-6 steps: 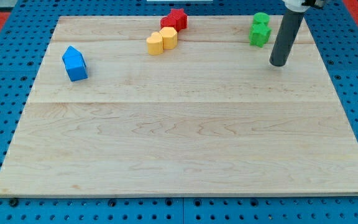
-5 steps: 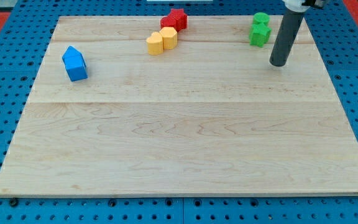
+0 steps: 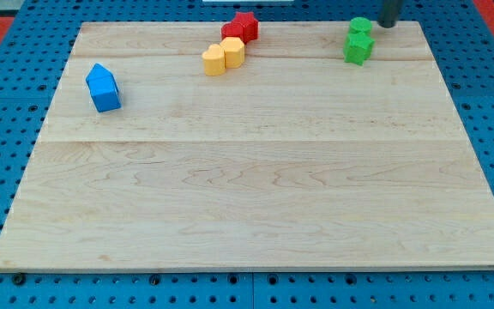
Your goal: Slide the green circle to the bottom right side of the yellow hexagon
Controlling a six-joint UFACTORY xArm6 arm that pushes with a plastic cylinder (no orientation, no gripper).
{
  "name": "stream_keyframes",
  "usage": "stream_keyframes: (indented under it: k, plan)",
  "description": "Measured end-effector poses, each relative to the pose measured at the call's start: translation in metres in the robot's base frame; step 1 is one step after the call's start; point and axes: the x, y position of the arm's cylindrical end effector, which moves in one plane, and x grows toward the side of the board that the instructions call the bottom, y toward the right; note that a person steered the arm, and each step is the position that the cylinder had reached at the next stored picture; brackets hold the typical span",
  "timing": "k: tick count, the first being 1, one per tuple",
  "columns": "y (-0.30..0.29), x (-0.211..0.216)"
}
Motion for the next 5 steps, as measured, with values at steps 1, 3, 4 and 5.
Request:
stream_keyframes:
  k: [1, 3, 4, 5]
  plan:
    - [-0.029, 0.019]
    - [-0.051, 0.059]
    - [-0.09, 0.061]
    - [-0.163, 0.088]
